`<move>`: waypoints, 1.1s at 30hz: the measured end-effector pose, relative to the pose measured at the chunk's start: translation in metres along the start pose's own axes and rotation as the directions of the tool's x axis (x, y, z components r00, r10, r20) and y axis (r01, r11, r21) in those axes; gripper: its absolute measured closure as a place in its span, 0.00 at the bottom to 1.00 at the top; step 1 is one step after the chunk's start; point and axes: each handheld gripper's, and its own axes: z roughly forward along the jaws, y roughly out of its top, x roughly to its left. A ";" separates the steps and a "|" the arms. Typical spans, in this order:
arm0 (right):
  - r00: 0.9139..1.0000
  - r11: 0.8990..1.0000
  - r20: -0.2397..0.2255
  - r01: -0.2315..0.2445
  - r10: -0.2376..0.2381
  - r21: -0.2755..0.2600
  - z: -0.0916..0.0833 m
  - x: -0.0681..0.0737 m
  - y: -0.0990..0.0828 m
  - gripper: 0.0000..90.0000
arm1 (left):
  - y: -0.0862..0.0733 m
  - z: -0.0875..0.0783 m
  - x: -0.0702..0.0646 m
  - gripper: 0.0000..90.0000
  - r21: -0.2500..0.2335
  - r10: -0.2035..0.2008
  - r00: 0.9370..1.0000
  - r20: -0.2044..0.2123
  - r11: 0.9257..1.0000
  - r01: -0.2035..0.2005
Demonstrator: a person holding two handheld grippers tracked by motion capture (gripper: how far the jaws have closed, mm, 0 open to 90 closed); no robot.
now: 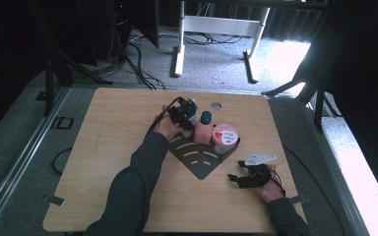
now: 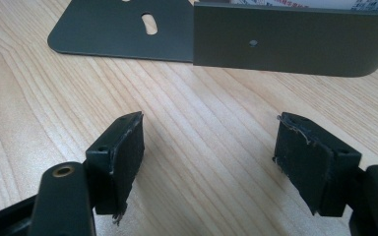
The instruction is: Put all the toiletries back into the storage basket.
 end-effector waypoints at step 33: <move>1.000 1.000 0.003 0.006 -0.006 0.002 0.000 0.001 0.000 0.30 | -0.008 -0.009 0.005 0.45 -0.013 -0.037 0.998 0.049 0.999 0.037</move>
